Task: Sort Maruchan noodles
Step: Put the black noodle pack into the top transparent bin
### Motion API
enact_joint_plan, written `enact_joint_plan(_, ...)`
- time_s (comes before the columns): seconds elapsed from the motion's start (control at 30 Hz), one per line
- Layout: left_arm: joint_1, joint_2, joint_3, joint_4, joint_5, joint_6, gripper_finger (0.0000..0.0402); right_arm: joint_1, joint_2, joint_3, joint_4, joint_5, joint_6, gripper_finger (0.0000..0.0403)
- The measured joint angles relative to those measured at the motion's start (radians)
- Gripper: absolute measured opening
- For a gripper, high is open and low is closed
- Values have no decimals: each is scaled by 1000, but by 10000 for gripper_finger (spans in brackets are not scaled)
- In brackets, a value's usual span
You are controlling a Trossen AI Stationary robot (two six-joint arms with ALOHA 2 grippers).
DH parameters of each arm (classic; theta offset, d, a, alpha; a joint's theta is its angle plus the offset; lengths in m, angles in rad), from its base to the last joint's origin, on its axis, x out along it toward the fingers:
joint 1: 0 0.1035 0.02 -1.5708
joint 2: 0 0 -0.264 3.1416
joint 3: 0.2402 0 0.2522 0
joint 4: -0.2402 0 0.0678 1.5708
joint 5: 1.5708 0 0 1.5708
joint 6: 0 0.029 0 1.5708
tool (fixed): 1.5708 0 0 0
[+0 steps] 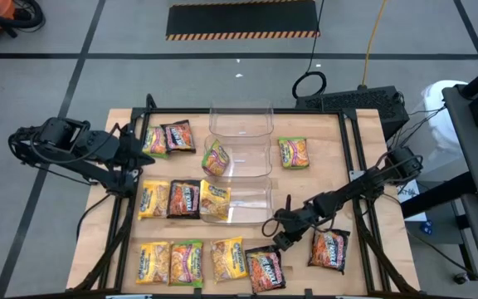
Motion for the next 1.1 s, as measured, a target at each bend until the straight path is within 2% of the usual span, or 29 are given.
enact_joint_plan(0.17,0,0,0,0,22,0,21,0,6,-13,30,-23,5,55)
enact_joint_plan(0.37,0,0,0,0,22,0,21,0,6,-50,182,-20,5,54)
enact_joint_plan(0.67,0,0,0,0,22,0,21,0,6,-93,181,-18,58,54)
enact_joint_plan(1.0,0,0,0,0,22,0,21,0,6,-93,199,-15,27,54)
enact_joint_plan(1.1,0,0,0,0,22,0,21,0,6,-93,225,15,1,54)
